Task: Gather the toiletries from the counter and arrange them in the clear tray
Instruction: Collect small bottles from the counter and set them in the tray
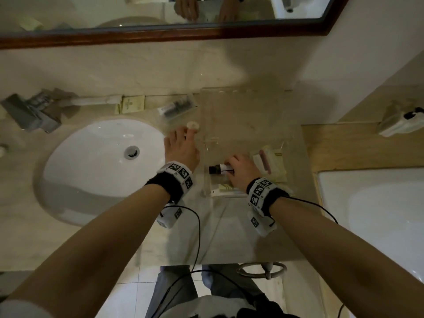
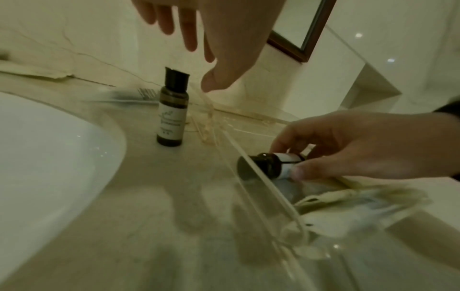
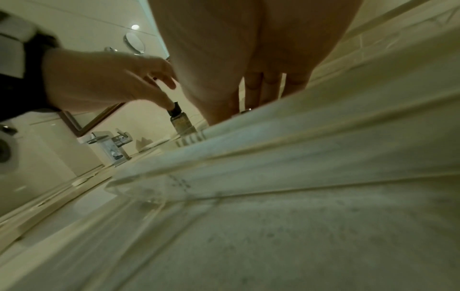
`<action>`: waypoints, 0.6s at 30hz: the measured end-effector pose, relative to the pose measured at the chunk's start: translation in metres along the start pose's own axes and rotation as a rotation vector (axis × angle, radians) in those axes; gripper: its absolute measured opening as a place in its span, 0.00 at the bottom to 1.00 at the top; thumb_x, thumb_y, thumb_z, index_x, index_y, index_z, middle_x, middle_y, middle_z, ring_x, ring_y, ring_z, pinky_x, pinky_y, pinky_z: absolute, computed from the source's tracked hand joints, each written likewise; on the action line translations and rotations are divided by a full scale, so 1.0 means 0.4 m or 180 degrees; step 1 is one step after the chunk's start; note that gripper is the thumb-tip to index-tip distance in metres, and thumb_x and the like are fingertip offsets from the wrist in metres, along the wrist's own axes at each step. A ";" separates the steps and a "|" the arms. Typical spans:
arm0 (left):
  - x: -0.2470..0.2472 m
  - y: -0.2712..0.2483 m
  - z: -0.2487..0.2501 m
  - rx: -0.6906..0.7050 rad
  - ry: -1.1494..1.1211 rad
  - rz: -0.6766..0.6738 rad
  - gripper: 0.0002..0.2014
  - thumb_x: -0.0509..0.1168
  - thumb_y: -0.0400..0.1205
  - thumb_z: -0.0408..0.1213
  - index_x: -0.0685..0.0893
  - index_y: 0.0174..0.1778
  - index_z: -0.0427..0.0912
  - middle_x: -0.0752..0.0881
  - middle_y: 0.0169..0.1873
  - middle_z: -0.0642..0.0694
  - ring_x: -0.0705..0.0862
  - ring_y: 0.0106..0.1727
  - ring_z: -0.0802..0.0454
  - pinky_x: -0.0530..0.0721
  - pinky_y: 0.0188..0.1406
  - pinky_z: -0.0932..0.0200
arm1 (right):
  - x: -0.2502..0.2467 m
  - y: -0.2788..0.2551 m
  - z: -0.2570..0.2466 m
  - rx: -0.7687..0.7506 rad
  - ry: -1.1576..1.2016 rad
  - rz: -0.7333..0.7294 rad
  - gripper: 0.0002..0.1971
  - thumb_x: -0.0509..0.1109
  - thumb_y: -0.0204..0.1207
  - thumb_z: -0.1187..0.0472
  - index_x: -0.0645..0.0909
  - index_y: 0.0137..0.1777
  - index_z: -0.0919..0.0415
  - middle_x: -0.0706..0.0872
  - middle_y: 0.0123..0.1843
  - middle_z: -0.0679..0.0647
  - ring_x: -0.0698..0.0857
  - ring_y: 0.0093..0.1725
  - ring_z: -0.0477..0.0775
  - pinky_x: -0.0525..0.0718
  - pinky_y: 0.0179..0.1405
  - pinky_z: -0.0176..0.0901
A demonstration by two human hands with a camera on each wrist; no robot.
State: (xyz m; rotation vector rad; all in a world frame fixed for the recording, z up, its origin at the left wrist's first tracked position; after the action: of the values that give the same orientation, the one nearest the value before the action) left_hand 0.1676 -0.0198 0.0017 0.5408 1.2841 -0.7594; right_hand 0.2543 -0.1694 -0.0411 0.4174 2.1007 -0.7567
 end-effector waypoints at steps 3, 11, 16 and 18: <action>0.012 0.031 -0.022 -0.0031 0.0095 -0.0457 0.24 0.60 0.80 0.32 0.69 0.73 0.48 0.68 0.73 0.41 0.70 0.71 0.38 0.70 0.68 0.44 | 0.002 -0.010 0.003 0.0038 0.0127 0.0057 0.15 0.66 0.75 0.60 0.76 0.61 0.61 0.77 0.63 0.59 0.76 0.60 0.62 0.77 0.61 0.56; 0.004 0.042 -0.005 0.0103 -0.1156 -0.0397 0.14 0.62 0.82 0.36 0.75 0.61 0.35 0.76 0.61 0.36 0.80 0.56 0.38 0.78 0.55 0.51 | 0.021 -0.052 0.017 0.0426 0.0333 0.0188 0.14 0.62 0.76 0.64 0.75 0.61 0.62 0.75 0.65 0.60 0.79 0.58 0.62 0.79 0.60 0.56; -0.001 0.017 0.038 0.0358 -0.1620 -0.0393 0.14 0.66 0.79 0.36 0.74 0.57 0.34 0.78 0.47 0.41 0.79 0.44 0.46 0.78 0.45 0.56 | 0.024 -0.046 0.008 0.0514 0.0553 0.0205 0.14 0.61 0.78 0.66 0.74 0.63 0.64 0.73 0.67 0.62 0.77 0.60 0.64 0.77 0.63 0.52; 0.022 0.011 0.052 0.0690 -0.1292 -0.0637 0.11 0.67 0.78 0.33 0.76 0.53 0.33 0.77 0.46 0.40 0.77 0.44 0.44 0.78 0.46 0.52 | 0.026 -0.043 0.006 0.0595 0.0648 0.0304 0.16 0.60 0.77 0.68 0.72 0.65 0.66 0.74 0.66 0.63 0.78 0.60 0.64 0.77 0.61 0.51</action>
State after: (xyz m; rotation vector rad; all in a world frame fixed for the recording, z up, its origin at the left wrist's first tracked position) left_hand 0.1854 -0.0340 -0.0025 0.4064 0.8905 -1.1217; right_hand 0.2403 -0.1839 -0.0444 0.7181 2.1869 -0.8890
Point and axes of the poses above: each hand's wrist, its own y-axis towards the middle knuckle, its own x-axis out of the palm, z = x × y, the point moved 1 cm from there along y, towards the middle knuckle
